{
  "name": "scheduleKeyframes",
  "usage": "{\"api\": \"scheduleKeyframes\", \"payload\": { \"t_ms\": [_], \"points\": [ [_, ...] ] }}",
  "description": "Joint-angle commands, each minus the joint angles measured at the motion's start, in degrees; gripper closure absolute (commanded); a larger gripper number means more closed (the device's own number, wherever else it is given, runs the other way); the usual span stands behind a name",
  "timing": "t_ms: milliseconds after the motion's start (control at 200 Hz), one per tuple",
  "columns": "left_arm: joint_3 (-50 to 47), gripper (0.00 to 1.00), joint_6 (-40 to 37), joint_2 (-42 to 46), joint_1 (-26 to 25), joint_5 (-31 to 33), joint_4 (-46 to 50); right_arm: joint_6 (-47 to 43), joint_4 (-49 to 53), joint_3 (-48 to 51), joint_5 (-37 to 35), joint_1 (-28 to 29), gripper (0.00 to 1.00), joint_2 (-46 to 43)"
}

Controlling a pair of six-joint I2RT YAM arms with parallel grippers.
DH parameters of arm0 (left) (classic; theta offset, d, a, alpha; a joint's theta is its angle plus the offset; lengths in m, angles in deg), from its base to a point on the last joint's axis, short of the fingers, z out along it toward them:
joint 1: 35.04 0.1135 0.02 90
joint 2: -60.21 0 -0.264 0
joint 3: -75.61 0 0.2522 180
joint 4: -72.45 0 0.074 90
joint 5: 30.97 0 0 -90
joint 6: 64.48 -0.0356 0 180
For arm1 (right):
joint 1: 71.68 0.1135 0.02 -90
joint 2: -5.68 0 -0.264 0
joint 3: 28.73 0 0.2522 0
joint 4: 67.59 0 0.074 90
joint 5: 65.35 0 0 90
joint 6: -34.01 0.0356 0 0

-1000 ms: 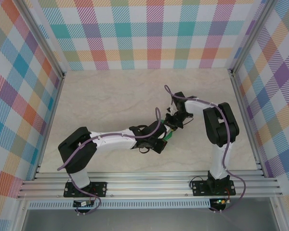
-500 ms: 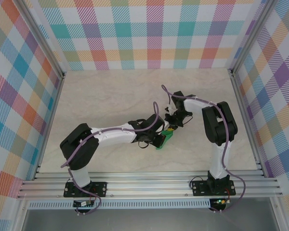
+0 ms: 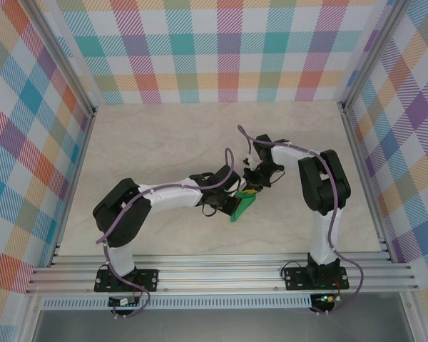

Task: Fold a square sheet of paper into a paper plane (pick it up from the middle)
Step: Third fold the triangle at the center of the table.

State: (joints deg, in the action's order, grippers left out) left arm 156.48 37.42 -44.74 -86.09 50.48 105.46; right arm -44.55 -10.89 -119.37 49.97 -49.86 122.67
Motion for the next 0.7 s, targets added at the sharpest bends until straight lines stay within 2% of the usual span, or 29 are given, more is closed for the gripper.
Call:
{"api": "scheduleKeyframes", "payload": {
  "t_ms": [0, 295, 435, 700],
  "points": [
    [2.5, 1.0, -2.1, -1.0, 0.7, -1.1, 1.4, -1.0, 0.6, -1.3, -1.1, 0.5, 0.85, 1.8],
    [4.7, 1.0, -4.1, -4.2, 1.0, -1.3, 3.2, -0.5, 1.3, -2.7, -0.6, 0.5, 0.84, 1.5],
    [4.8, 1.0, -4.6, -4.9, 1.0, 0.6, 3.3, 0.2, 1.4, -3.4, 0.0, 0.5, 0.83, 0.3],
    [4.6, 1.0, -5.1, -5.4, 1.1, 0.5, 3.0, 4.0, 1.4, -3.4, -6.0, -0.3, 0.8, -4.9]
  ]
}}
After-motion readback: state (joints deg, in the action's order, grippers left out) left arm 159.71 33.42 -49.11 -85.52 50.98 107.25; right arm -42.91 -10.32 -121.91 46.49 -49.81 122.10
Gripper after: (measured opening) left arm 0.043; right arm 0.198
